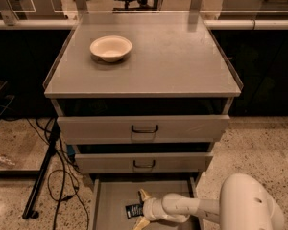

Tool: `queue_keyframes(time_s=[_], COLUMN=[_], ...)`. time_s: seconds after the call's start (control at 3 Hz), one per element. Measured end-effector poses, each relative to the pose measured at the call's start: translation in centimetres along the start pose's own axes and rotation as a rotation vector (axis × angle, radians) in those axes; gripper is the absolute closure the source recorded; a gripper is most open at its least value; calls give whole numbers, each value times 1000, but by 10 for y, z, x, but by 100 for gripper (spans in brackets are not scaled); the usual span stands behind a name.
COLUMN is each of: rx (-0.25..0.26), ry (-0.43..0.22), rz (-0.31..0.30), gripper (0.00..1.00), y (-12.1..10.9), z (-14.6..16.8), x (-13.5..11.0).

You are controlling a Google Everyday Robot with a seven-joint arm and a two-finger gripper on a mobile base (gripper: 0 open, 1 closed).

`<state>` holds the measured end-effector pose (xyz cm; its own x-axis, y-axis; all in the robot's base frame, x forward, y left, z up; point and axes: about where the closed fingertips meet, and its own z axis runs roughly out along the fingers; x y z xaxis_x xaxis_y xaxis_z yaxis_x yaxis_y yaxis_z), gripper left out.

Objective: Pick rxbar blueberry from bottom drawer and place on counter

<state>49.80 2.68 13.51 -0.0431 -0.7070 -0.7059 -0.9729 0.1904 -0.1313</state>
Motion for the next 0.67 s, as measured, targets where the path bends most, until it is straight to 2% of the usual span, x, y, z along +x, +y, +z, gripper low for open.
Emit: queue_keyframes(time_s=[0.33, 0.67], rx=[-25, -30], ry=[22, 29], rz=[8, 14], gripper=[0, 0], y=[-3, -7], z=[29, 35], x=[12, 19])
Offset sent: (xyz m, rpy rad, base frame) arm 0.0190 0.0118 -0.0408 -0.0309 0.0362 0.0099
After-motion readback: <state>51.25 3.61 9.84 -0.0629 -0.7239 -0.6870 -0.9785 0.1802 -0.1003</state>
